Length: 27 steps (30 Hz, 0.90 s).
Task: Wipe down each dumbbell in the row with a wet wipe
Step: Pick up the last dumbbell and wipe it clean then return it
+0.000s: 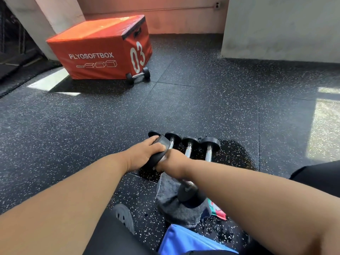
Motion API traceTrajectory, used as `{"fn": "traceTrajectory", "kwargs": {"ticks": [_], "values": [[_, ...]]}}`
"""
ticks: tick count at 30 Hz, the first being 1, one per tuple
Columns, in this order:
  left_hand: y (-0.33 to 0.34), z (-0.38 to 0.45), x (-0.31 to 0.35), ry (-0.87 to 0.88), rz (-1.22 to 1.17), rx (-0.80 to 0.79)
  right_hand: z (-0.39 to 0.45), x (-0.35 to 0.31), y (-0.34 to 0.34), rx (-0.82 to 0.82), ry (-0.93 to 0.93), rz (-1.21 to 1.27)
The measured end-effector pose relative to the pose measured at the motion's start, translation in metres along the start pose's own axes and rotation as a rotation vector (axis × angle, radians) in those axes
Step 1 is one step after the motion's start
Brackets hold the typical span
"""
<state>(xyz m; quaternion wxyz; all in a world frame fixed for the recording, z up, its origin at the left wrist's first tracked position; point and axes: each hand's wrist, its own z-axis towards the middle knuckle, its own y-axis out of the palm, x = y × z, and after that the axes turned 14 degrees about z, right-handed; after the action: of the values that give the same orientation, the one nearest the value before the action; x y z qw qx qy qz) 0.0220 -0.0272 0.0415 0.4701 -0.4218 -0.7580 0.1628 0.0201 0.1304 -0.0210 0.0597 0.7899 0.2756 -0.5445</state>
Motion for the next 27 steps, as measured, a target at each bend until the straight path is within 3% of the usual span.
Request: {"fn": "traceTrajectory", "kwargs": {"ticks": [4,9,13,15,17,18,19,21,23,25,27], "values": [[0.002,-0.001,0.000,0.027,-0.001,-0.008,0.003,0.002,-0.023,-0.196,0.152,-0.032],[-0.002,0.006,-0.006,0.004,0.042,-0.008,-0.006,-0.012,-0.024,-0.307,0.062,0.093],[-0.001,-0.001,-0.002,0.008,0.054,-0.011,0.003,-0.007,-0.011,-0.125,-0.076,-0.091],[0.001,-0.003,0.002,0.016,0.059,-0.011,0.004,-0.007,-0.002,0.000,-0.253,-0.310],[-0.001,-0.003,0.005,0.020,0.060,0.001,0.017,0.004,0.007,-0.071,-0.358,-0.550],[-0.001,-0.002,0.006,0.021,0.057,0.003,0.014,-0.001,0.010,-0.069,-0.284,-0.617],[-0.002,-0.001,0.007,0.019,0.047,0.005,0.011,-0.004,0.012,0.053,-0.281,-0.679],[-0.001,-0.002,0.009,0.031,0.044,0.002,0.014,0.009,0.014,0.196,-0.256,-0.595],[0.000,0.000,0.010,0.026,0.054,-0.009,0.010,0.009,0.015,0.213,-0.186,-0.412],[0.000,0.001,0.006,0.012,0.047,-0.016,0.008,0.002,0.004,0.062,-0.117,-0.233],[-0.001,0.000,0.004,0.013,0.049,-0.008,0.007,-0.007,-0.009,-0.135,-0.046,-0.208]]}}
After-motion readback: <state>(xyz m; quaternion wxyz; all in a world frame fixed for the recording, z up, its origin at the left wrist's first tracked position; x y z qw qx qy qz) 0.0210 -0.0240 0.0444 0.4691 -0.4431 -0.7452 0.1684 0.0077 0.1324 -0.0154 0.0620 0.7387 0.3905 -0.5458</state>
